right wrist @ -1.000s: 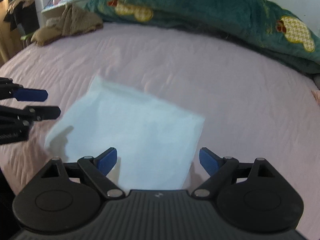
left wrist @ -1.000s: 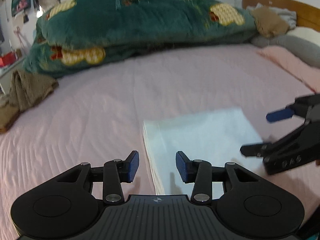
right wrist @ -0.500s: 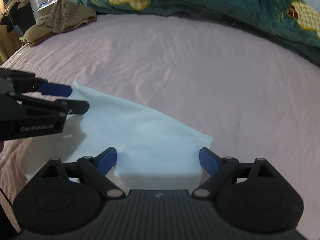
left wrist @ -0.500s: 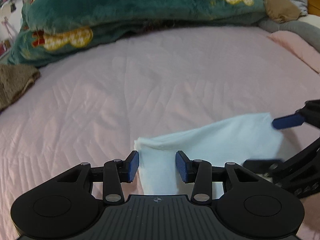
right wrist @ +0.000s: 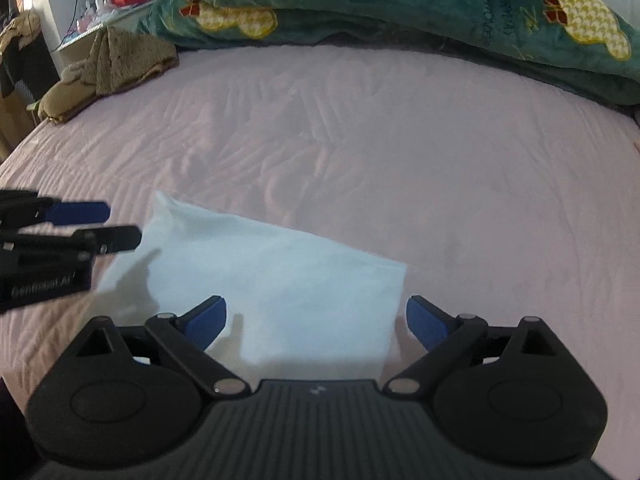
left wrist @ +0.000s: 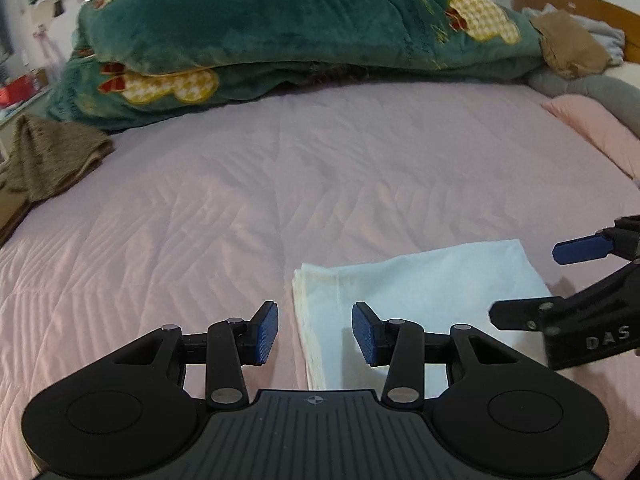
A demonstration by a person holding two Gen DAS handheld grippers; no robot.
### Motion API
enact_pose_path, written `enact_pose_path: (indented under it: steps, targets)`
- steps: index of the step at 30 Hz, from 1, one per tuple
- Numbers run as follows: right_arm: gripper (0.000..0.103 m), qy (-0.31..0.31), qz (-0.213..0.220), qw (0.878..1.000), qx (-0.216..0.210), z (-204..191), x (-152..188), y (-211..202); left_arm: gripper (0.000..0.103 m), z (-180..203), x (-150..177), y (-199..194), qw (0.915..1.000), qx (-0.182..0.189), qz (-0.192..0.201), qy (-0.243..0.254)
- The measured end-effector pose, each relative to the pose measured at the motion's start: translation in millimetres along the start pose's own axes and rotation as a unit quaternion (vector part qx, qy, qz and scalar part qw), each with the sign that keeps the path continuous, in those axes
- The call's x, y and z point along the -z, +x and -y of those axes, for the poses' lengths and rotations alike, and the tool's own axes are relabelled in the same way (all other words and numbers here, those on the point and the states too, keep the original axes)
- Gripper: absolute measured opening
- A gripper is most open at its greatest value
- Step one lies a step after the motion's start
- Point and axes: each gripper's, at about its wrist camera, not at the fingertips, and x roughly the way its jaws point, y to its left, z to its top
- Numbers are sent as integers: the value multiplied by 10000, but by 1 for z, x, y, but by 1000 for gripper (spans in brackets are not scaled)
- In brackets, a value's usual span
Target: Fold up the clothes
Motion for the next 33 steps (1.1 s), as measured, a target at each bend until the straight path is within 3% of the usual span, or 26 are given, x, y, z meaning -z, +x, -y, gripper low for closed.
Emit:
enact_pose_path:
  steps: [5, 10, 33]
  targets:
    - [99, 346, -119, 9993, 123, -14, 5, -1, 45, 2, 20, -22, 9997, -160, -15, -184]
    - [99, 277, -6, 9994, 202, -23, 14, -12, 45, 5, 30, -38, 9996, -196, 7, -210]
    - [103, 353, 739, 9965, 175, -1, 29, -69, 46, 30, 30, -74, 9990, -225, 199, -337]
